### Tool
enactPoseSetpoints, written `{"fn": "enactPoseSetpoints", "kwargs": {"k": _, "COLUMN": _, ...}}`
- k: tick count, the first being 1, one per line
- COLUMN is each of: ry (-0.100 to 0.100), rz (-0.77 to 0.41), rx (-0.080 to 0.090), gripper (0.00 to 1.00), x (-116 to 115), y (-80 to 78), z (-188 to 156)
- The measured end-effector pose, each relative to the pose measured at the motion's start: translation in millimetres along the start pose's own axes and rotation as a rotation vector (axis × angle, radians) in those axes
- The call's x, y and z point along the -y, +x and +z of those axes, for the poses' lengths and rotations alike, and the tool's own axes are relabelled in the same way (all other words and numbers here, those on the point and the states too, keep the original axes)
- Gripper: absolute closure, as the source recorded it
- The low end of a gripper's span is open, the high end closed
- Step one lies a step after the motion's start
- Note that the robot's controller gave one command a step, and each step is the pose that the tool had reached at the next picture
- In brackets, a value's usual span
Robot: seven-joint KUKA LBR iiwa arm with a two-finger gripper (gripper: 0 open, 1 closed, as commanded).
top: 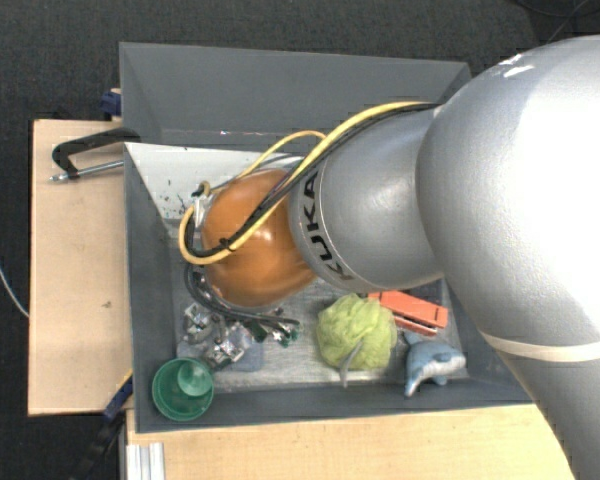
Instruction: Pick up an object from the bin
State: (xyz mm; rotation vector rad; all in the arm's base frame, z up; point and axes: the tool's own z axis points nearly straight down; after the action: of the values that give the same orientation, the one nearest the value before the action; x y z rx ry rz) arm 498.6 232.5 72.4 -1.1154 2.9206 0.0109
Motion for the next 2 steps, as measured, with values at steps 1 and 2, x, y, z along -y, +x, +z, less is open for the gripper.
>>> {"fn": "enactPoseSetpoints", "kwargs": {"k": 1, "ry": -0.001, "rz": -0.02, "rx": -0.003, "gripper": 1.0, "x": 0.3, "y": 0.3, "z": -1.5}}
{"fn": "enactPoseSetpoints", "kwargs": {"k": 2, "ry": -0.002, "rz": -0.015, "rx": -0.013, "gripper": 1.0, "x": -0.6, "y": 2.2, "z": -8.6}}
